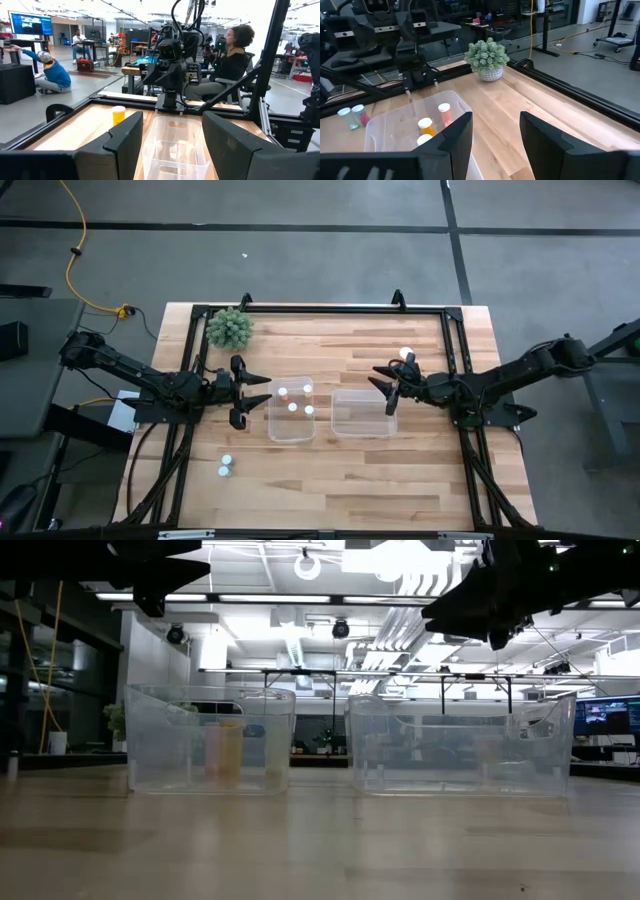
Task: Pick and place medicine bottles into bin by pill shape (circle, oval)
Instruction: Put the orange capsule bottle into the right transparent bin
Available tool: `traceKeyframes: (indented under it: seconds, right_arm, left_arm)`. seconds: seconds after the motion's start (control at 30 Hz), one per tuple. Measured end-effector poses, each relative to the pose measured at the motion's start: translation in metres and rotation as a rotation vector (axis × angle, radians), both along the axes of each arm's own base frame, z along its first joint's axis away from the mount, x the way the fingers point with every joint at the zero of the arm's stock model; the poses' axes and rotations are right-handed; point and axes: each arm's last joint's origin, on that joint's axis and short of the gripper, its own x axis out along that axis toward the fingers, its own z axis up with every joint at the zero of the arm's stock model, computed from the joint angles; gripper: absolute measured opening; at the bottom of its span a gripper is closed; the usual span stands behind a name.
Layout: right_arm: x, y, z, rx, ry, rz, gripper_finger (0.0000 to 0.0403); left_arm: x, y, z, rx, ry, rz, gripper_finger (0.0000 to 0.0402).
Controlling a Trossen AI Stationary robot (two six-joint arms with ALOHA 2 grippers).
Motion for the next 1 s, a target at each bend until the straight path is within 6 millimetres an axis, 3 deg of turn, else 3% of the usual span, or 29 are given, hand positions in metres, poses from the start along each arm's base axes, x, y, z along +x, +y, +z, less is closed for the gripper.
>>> traceKeyframes:
  seconds: [0.2, 0.5, 1.0]
  right_arm:
    - [-0.001, -0.003, -0.003, 0.042, 0.011, -0.118, 0.0158]
    - [-0.012, -0.022, -0.012, 0.14, 0.203, -0.524, 0.019]
    - [-0.024, -0.063, -0.031, 0.297, 0.285, -0.778, 0.0318]
  left_arm:
    - [0.0, 0.0, 0.0, -0.001, 0.0, 0.0, 0.0195]
    - [0.0, 0.0, 0.0, -0.001, 0.0, 0.0, 0.0195]
    - [0.0, 0.0, -0.001, -0.042, 0.005, -0.004, 0.0195]
